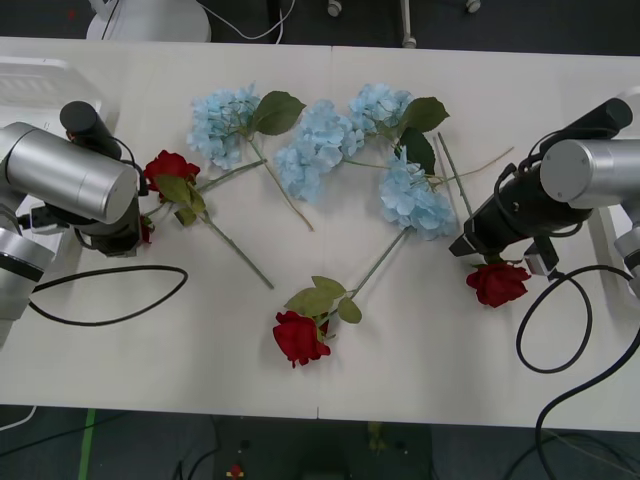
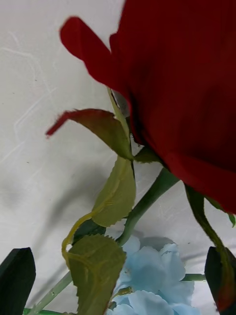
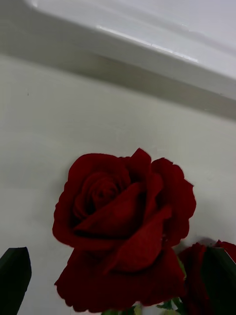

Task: Put the red flowers into the right box and the blue flowers into the left box

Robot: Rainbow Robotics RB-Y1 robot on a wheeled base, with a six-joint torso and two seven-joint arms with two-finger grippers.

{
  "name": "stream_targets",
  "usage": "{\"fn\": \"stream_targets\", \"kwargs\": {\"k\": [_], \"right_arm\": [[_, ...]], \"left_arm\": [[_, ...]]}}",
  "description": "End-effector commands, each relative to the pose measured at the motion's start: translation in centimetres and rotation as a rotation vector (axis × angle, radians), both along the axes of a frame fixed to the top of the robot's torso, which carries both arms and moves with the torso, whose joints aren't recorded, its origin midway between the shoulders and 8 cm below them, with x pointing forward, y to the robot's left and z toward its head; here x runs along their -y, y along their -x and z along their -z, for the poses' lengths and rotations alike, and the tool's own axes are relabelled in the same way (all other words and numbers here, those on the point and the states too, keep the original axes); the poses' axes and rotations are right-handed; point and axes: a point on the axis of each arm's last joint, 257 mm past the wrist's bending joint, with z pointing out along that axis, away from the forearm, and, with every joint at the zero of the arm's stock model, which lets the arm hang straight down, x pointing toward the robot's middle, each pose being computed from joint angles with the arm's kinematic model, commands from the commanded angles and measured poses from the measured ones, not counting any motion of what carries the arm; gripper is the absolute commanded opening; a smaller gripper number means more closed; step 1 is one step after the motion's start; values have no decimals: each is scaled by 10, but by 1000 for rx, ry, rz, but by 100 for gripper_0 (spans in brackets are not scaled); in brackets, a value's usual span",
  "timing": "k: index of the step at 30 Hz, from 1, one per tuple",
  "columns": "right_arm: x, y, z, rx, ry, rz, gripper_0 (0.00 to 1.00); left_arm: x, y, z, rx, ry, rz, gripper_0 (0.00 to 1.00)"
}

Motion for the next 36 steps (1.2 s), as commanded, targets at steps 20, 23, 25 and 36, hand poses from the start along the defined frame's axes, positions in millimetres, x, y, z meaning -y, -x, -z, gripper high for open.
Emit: {"fn": "stream_targets", "kwargs": {"k": [20,23,25,36], "right_arm": [[-24,-1,12,37,-14,-48,89],[-24,2,15,33,-11,-54,70],[-24,2,15,35,-8,-58,66],[-20,4,21,35,5,-67,4]], "left_arm": [[19,-49,10,41,-4,-9,94],[16,-47,17,29,0,-9,8],[15,-47,19,29,1,-7,0],[16,-44,6,53,4,16,0]]}}
